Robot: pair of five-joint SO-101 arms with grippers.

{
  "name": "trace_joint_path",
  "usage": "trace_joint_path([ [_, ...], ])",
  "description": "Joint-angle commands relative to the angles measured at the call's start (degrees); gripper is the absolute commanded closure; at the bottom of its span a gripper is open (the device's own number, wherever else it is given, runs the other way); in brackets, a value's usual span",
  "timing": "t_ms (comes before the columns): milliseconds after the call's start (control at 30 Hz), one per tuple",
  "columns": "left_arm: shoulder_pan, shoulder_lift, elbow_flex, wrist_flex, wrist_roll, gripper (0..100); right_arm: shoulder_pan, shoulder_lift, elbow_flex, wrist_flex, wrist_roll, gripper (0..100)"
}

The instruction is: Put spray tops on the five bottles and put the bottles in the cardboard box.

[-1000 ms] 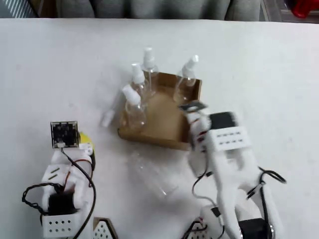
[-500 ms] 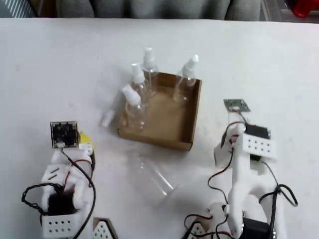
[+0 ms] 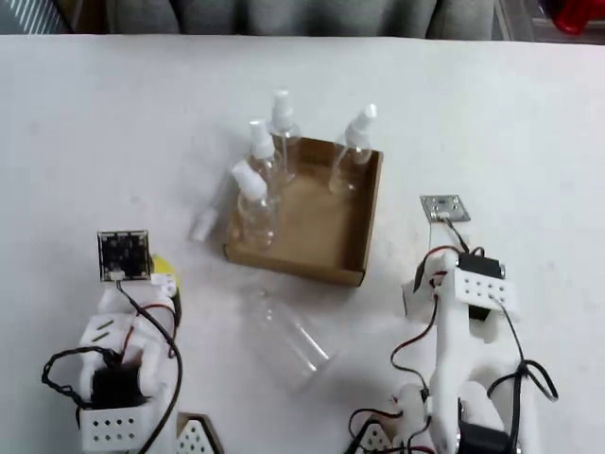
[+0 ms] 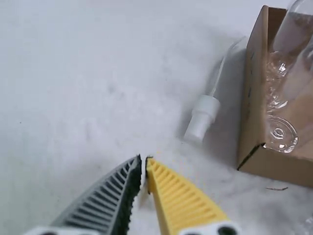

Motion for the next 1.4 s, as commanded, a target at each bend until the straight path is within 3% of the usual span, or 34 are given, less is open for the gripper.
trace_joint_path([
  [0,0.66,-0.75,-0.18,1.14,-0.35,98,-1.54,-7.6,-5.27,4.7,0.26,98.3],
  [167,0.66,-0.75,-0.18,1.14,-0.35,98,-9.98,-20.7,-5.8,7.96,0.26,98.3],
  [367,0.31,-0.75,-0.18,1.14,-0.35,98,-28.97,-31.34,-5.71,11.3,0.7,98.1],
  [567,0.31,-0.75,-0.18,1.14,-0.35,98,-48.31,-26.86,-5.27,8.48,0.18,98.1],
  [667,0.31,-0.75,-0.18,1.05,-0.35,98,-52.88,-21.58,-2.37,2.24,0.18,98.1],
  [833,0.22,-0.75,-0.18,0.7,-0.18,98,-48.92,-17.27,2.99,-5.32,0.18,98.2],
  [1100,-0.13,-0.75,-0.88,-1.05,0.18,98,-29.93,-28.18,8.18,-7.16,-3.78,98.3],
  [1367,-0.48,-0.66,-8.7,7.21,-1.93,98,-27.03,-42.15,15.47,-9.54,-4.31,98.3],
])
